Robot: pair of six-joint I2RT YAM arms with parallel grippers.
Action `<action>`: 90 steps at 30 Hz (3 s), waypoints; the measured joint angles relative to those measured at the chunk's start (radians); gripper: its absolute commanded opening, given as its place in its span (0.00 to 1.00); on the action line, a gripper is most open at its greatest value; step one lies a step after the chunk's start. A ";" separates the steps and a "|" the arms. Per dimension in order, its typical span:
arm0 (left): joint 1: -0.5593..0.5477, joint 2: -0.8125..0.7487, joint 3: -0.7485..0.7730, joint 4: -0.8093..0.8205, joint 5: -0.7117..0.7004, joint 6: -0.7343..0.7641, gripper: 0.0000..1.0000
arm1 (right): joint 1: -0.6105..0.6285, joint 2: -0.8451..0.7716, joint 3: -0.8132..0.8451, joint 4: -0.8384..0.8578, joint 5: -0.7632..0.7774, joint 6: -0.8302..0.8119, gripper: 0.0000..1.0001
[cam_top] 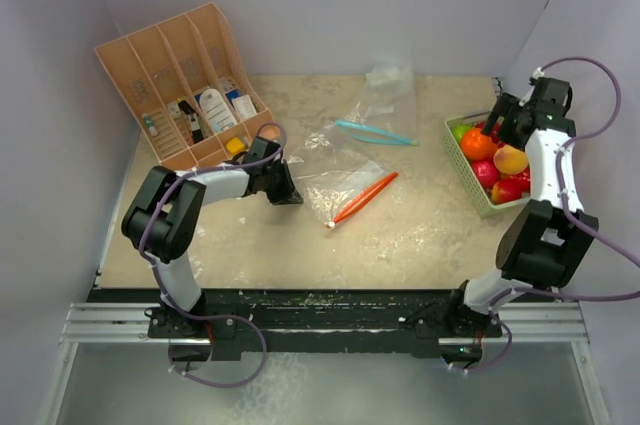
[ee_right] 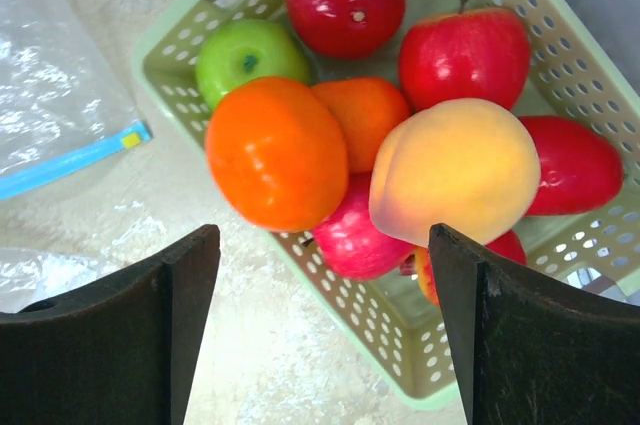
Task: Open the zip-top bag and remove the fake food
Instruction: Place the fake fruit in the bin, then reset both arms
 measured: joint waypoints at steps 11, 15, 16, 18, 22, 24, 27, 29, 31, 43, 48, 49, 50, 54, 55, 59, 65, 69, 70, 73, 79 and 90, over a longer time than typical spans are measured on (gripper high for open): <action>0.000 -0.011 -0.011 0.006 0.003 0.000 0.02 | 0.128 -0.132 -0.024 -0.002 0.016 0.006 0.82; 0.000 -0.026 -0.011 0.000 0.003 0.000 0.02 | 0.192 -0.157 -0.036 -0.008 0.041 0.022 0.82; 0.000 -0.032 -0.011 -0.003 0.003 0.000 0.02 | 0.208 -0.157 -0.037 -0.010 0.043 0.026 0.82; 0.000 -0.047 -0.011 -0.010 0.003 0.000 0.02 | 0.250 -0.155 -0.043 -0.016 0.060 0.037 0.82; 0.000 -0.102 -0.010 -0.038 -0.004 0.000 0.07 | 0.339 -0.153 -0.067 -0.026 0.080 0.060 0.80; 0.000 -0.142 -0.009 -0.053 -0.012 0.002 0.14 | 0.385 -0.141 -0.071 -0.031 0.100 0.072 0.80; 0.000 -0.213 -0.007 -0.076 -0.022 0.012 0.44 | 0.444 -0.114 -0.072 -0.034 0.138 0.084 0.84; 0.000 -0.260 -0.004 -0.093 -0.037 0.027 0.63 | 0.496 -0.090 -0.072 -0.034 0.172 0.093 0.88; 0.000 -0.307 0.006 -0.125 -0.055 0.043 0.80 | 0.550 -0.062 -0.072 -0.035 0.208 0.096 0.90; 0.058 -0.512 0.063 -0.295 -0.147 0.116 0.99 | 0.708 0.025 -0.061 -0.098 0.322 0.184 1.00; 0.074 -0.546 0.061 -0.332 -0.153 0.124 0.99 | 0.704 -0.023 -0.063 -0.079 0.324 0.198 0.99; 0.074 -0.555 0.058 -0.336 -0.153 0.124 0.99 | 0.704 -0.027 -0.063 -0.075 0.328 0.202 0.99; 0.074 -0.561 0.056 -0.338 -0.153 0.123 0.99 | 0.704 -0.028 -0.063 -0.072 0.330 0.206 0.99; 0.076 -0.581 0.047 -0.357 -0.156 0.123 0.99 | 0.705 -0.028 -0.065 -0.067 0.348 0.220 1.00; 0.077 -0.584 0.044 -0.359 -0.158 0.123 0.99 | 0.705 -0.031 -0.070 -0.058 0.348 0.220 1.00; 0.077 -0.589 0.027 -0.360 -0.164 0.121 0.99 | 0.705 -0.040 -0.087 -0.037 0.347 0.219 1.00; 0.077 -0.595 0.005 -0.359 -0.168 0.098 0.99 | 0.705 -0.040 -0.087 -0.037 0.346 0.213 0.99; 0.077 -0.603 0.002 -0.354 -0.168 0.093 0.99 | 0.705 -0.054 -0.093 -0.032 0.343 0.203 0.99; 0.077 -0.604 0.002 -0.351 -0.168 0.092 0.99 | 0.705 -0.061 -0.094 -0.033 0.343 0.203 0.99; 0.077 -0.604 0.002 -0.345 -0.168 0.079 0.99 | 0.705 -0.101 -0.101 -0.024 0.343 0.200 0.98; 0.077 -0.604 0.002 -0.344 -0.168 0.078 0.99 | 0.705 -0.135 -0.114 -0.018 0.343 0.200 0.97; 0.077 -0.617 -0.001 -0.350 -0.171 0.077 0.99 | 0.705 -0.180 -0.160 -0.004 0.344 0.200 0.97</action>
